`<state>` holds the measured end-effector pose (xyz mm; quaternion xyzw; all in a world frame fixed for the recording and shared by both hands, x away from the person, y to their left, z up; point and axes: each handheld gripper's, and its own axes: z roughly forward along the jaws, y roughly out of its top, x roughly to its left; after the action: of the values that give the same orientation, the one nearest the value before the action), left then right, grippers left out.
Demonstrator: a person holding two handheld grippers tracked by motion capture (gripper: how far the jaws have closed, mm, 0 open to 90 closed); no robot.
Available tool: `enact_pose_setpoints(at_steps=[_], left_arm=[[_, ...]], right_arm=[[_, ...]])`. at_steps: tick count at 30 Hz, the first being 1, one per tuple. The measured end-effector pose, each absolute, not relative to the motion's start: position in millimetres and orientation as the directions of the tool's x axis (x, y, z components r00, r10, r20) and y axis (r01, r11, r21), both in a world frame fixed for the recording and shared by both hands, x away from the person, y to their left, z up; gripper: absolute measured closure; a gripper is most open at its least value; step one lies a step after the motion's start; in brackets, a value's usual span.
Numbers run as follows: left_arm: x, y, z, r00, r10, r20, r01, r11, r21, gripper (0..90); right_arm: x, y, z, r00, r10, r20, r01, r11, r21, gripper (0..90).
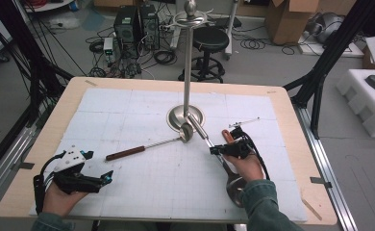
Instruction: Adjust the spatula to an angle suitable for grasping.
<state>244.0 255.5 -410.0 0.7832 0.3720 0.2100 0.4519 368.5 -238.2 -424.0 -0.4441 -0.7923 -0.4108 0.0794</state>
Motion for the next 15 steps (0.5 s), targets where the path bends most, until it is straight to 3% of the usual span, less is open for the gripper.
enact_pose_setpoints(at_steps=[10, 15], left_arm=[[244, 255, -410, 0.636, 0.772, -0.01, 0.394, -0.314, 0.864, 1.8], [244, 255, -410, 0.636, 0.772, -0.01, 0.393, -0.314, 0.864, 1.7]], right_arm=[[364, -245, -416, -0.597, 0.631, 0.495, 0.761, 0.251, 0.598, 79.0], [360, -250, -410, -0.607, 0.604, 0.517, 0.753, 0.229, 0.617, 84.6]])
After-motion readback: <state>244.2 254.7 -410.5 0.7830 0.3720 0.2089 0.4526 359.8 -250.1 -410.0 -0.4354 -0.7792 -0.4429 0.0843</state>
